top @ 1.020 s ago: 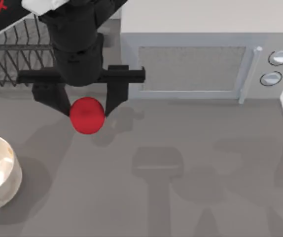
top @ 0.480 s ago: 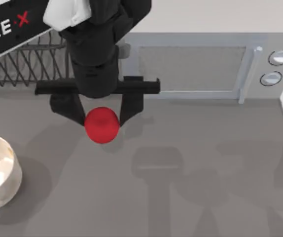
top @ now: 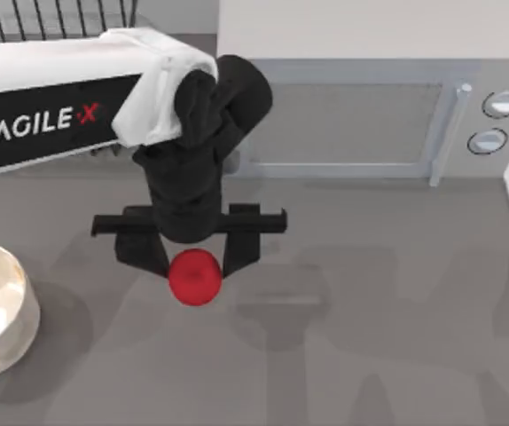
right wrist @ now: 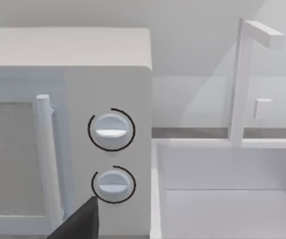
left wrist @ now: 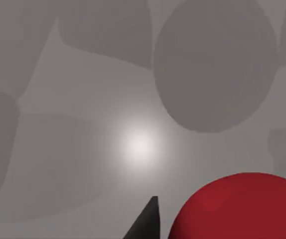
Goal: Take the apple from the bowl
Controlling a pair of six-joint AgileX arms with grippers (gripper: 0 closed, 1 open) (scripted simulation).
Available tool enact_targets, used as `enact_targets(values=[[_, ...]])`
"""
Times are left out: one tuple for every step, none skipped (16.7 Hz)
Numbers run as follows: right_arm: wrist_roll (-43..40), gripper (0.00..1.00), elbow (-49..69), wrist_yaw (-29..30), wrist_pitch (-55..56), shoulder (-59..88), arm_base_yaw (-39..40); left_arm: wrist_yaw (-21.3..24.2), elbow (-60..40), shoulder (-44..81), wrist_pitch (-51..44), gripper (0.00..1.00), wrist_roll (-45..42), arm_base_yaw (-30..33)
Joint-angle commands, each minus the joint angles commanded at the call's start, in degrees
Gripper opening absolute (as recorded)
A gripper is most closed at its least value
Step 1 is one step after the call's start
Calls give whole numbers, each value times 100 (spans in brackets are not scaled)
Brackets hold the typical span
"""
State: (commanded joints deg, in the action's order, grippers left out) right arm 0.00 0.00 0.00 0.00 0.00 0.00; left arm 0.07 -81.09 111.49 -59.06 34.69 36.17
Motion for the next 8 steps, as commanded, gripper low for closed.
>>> enact_targets(values=[[0, 100, 0, 0, 0, 0, 0, 0, 149, 33, 155, 0, 0, 1], [0, 100, 0, 0, 0, 0, 0, 0, 240, 56, 250, 0, 1, 3], [0, 100, 0, 0, 0, 0, 0, 0, 271, 65, 282, 0, 1, 3], [0, 100, 0, 0, 0, 0, 0, 0, 271, 65, 282, 0, 1, 3], [0, 100, 0, 0, 0, 0, 0, 0, 271, 65, 282, 0, 1, 3], [0, 100, 0, 0, 0, 0, 0, 0, 271, 65, 282, 0, 1, 3], [0, 100, 0, 0, 0, 0, 0, 0, 271, 65, 282, 8, 1, 3], [0, 100, 0, 0, 0, 0, 0, 0, 271, 65, 282, 15, 1, 3]])
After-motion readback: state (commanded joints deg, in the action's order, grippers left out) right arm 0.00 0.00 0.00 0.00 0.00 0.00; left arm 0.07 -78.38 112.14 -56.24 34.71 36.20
